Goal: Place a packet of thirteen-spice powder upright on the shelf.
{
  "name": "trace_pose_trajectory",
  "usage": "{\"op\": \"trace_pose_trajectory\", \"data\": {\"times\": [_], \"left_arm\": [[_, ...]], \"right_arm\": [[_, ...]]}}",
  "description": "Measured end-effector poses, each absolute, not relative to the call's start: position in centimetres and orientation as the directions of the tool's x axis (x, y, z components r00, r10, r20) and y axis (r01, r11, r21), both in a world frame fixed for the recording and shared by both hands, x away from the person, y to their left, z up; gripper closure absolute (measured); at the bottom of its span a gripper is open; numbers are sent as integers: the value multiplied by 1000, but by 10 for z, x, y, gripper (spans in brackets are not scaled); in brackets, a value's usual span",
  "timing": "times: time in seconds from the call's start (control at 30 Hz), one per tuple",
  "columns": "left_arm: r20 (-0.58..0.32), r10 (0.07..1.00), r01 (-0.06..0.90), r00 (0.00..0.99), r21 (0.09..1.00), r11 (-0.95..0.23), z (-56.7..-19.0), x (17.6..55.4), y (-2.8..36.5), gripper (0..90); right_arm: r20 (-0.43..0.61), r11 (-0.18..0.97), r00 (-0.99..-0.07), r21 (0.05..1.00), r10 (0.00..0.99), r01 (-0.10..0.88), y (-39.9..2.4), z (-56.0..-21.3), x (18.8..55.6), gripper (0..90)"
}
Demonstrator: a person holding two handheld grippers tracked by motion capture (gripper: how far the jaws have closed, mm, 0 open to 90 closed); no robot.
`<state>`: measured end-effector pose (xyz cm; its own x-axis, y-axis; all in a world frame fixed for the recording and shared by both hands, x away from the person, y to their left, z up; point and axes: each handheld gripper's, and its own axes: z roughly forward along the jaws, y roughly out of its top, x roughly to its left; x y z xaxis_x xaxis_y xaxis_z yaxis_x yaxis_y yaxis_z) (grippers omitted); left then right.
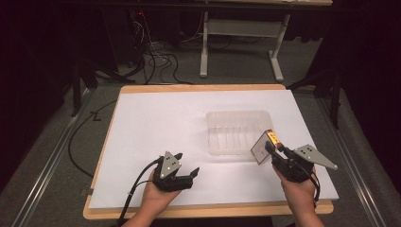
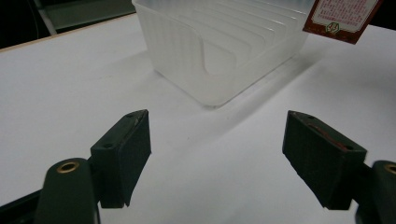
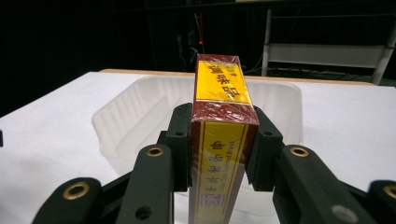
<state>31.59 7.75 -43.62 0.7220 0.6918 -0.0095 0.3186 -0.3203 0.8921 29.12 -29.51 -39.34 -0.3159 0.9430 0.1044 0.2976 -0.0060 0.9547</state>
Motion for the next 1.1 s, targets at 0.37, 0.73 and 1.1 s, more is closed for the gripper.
{"op": "trace_pose_trajectory", "data": {"times": [0.37,0.73,1.1], "left_arm": [[-16,700,321,714,896,-306,-434,317,84,243],[-23,713,322,701,902,-288,-431,318,92,243],[-27,715,323,698,904,-281,-431,318,93,243]], "right_arm": [[117,-41,-262,959,958,279,-294,-379,303,682],[101,-35,-211,955,972,296,-280,-373,335,682],[79,-29,-157,954,984,299,-267,-372,359,682]]}}
